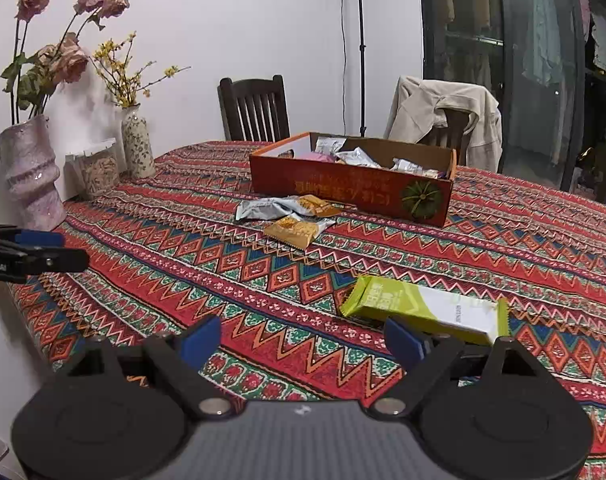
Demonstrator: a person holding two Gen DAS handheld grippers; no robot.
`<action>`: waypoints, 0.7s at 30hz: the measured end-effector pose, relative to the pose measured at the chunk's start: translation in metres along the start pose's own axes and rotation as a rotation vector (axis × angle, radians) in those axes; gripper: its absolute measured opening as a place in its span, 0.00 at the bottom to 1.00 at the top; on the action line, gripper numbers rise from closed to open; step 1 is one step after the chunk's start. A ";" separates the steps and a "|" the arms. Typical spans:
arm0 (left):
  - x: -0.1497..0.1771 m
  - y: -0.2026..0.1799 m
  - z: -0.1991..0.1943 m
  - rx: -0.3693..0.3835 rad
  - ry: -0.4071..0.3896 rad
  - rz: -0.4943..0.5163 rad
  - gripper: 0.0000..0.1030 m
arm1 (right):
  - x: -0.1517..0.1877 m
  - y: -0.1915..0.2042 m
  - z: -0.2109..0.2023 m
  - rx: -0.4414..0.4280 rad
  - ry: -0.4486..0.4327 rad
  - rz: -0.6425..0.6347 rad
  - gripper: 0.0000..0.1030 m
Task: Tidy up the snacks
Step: 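Withdraw both grippers from the box back toward the remaining packets, then grasp a white packet with the left gripper while the right grasps a pumpkin-seed crisp packet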
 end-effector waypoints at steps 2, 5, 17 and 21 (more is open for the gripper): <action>-0.003 0.001 0.013 0.017 0.015 0.024 0.95 | -0.001 0.001 0.008 -0.002 0.013 0.000 0.86; -0.015 0.007 0.039 0.028 0.045 0.082 0.95 | -0.002 0.003 0.021 -0.007 0.029 -0.002 0.86; -0.086 0.026 0.195 0.173 0.122 0.331 0.93 | -0.068 0.003 0.095 -0.069 0.004 -0.019 0.85; -0.088 0.035 0.234 0.200 0.161 0.330 0.82 | -0.101 0.002 0.138 -0.095 0.025 -0.014 0.85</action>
Point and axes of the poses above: each gripper's, at about its wrist camera, not at the fingertips, and z roughly the way its jaws point, y to its left, x to its underside, the point moved 8 cm from there along z, roughly the way its jaws point, and after that the axes turned 9 degrees about x, right-handed, at the moved point
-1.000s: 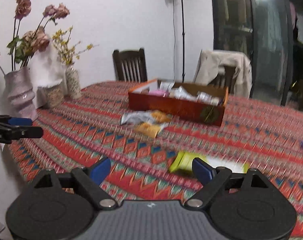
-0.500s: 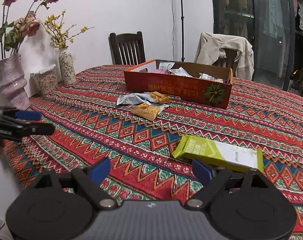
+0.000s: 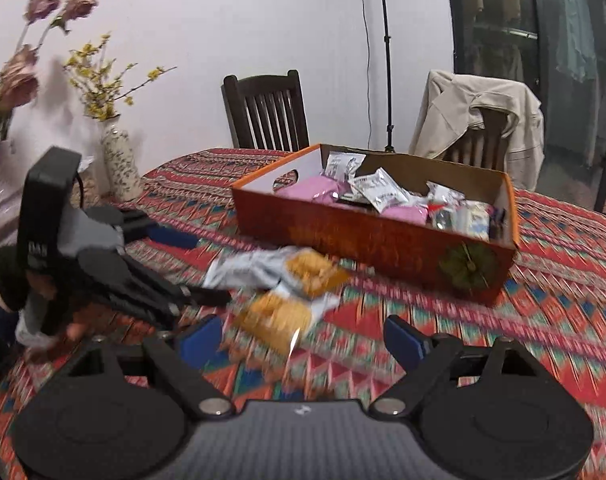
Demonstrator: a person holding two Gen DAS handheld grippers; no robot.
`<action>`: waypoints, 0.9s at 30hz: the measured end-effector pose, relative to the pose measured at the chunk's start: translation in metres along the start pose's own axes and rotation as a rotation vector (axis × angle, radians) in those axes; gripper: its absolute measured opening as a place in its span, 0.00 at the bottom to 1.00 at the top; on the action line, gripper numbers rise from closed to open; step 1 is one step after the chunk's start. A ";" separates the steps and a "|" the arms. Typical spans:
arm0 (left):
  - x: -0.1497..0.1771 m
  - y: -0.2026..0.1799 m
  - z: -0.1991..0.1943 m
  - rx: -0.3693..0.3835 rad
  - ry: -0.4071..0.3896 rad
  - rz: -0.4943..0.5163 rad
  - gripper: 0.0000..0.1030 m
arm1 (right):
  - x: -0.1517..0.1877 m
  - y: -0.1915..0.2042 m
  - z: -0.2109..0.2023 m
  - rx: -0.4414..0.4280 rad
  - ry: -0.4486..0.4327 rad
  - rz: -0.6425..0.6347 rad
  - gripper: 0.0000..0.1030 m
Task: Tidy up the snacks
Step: 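Grasp a white packet with the left gripper while the right grasps a pumpkin-seed crisp packet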
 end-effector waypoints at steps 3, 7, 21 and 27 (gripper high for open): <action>0.000 0.006 0.013 0.052 -0.025 -0.033 0.70 | -0.019 0.003 0.034 -0.028 0.035 -0.007 0.85; 0.001 0.001 0.008 0.089 -0.047 -0.005 0.42 | -0.038 0.016 0.080 -0.053 0.080 -0.048 0.84; 0.039 0.022 -0.082 -0.084 -0.119 -0.233 0.41 | -0.039 0.052 0.145 -0.180 0.188 -0.167 0.81; 0.055 0.019 -0.124 -0.105 -0.199 -0.342 0.41 | -0.028 0.080 0.129 -0.238 0.195 -0.284 0.82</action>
Point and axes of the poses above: each gripper's, at about its wrist camera, not at the fingertips, and z roughly the way its jaws point, y to its left, x to its underside, the point moved 8 cm from there along z, roughly the way its jaws point, and after that the axes turned 9 degrees about x, right-handed, at the moved point
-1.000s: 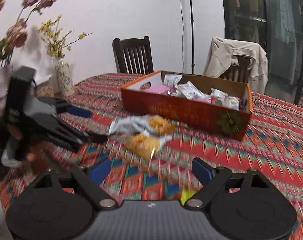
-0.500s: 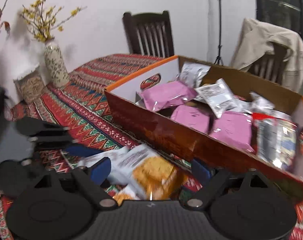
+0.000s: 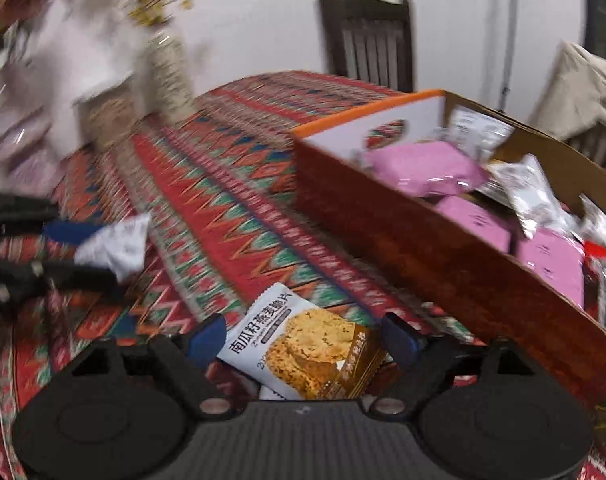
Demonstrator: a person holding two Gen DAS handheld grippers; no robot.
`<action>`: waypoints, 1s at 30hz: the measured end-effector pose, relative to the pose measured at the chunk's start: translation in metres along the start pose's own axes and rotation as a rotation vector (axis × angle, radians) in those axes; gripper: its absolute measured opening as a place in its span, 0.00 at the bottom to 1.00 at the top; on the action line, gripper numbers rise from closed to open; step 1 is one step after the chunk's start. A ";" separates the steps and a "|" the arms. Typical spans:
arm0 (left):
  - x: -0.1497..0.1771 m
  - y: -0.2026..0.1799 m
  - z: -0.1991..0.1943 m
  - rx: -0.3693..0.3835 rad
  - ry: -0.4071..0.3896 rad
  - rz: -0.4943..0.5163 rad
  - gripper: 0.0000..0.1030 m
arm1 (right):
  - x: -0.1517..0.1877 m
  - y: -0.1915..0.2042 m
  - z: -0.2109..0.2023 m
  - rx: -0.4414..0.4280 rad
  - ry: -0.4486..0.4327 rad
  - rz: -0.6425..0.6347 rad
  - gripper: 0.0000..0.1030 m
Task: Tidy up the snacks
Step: 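Grasp a white packet with the left gripper while the right grasps a pumpkin-seed crisp packet, then carry both packets over the orange box and release them inside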
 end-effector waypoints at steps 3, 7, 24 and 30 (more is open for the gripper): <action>0.010 -0.001 -0.013 0.000 -0.007 -0.037 0.41 | -0.001 0.009 -0.002 -0.011 0.026 -0.076 0.82; 0.019 -0.002 -0.022 0.002 -0.009 -0.065 0.41 | 0.002 0.016 -0.007 -0.015 0.047 -0.185 0.82; 0.014 0.013 -0.004 -0.020 -0.018 -0.113 0.41 | -0.002 -0.001 0.011 0.136 0.008 0.077 0.81; 0.012 0.007 -0.018 -0.039 -0.039 -0.107 0.41 | -0.004 0.006 0.002 0.181 -0.028 0.050 0.51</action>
Point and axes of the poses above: each gripper's, at about its wrist camera, not at the fingertips, and z roughly the way its jaws point, y to its left, x to its underside, the point moved 8 cm from there along z, roughly the way its jaws point, and after that the axes turned 9 degrees about x, right-handed, at the moved point
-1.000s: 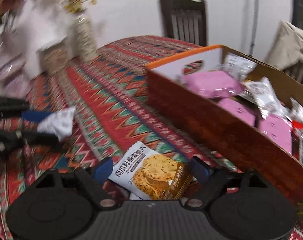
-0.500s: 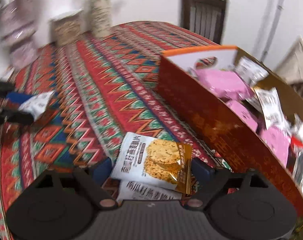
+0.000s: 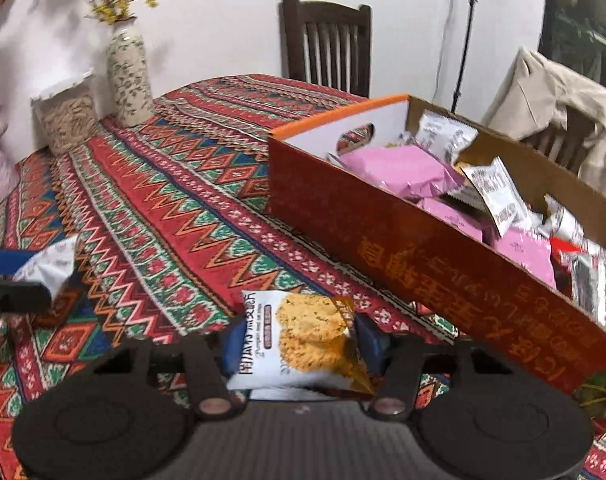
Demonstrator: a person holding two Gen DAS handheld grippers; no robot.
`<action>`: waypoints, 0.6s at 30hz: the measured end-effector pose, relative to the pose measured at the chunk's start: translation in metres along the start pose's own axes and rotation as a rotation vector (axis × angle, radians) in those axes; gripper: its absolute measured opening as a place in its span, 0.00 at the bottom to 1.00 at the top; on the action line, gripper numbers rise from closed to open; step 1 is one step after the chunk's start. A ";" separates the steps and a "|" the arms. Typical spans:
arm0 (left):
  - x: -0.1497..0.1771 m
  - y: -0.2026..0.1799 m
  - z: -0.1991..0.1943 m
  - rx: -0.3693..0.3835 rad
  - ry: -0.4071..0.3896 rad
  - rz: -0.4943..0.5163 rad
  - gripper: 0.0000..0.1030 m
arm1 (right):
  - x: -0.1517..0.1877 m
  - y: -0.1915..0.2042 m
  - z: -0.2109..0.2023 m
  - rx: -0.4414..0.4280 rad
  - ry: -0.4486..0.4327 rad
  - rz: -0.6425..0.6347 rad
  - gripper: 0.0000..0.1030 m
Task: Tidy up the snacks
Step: 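Carry both packets over the orange box and release them inside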
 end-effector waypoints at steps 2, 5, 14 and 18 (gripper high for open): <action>-0.001 -0.006 -0.008 -0.001 -0.010 0.002 0.41 | -0.005 0.005 -0.014 0.028 -0.050 -0.020 0.51; -0.001 -0.019 -0.023 -0.002 -0.031 0.007 0.41 | -0.012 0.009 -0.056 0.020 -0.151 0.004 0.51; 0.020 -0.075 -0.035 0.037 0.011 0.037 0.41 | 0.060 -0.002 -0.153 0.047 -0.222 0.111 0.51; 0.024 -0.099 -0.031 0.055 0.028 0.065 0.41 | 0.108 -0.022 -0.167 0.072 -0.174 0.205 0.51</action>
Point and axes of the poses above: each gripper's, at about its wrist camera, not at the fingertips, and z roughly the way its jaws point, y to its left, x to its underside, the point moved 8 cm from there along z, roughly the way its jaws point, and after that the axes turned 9 degrees about x, right-handed, at the moved point
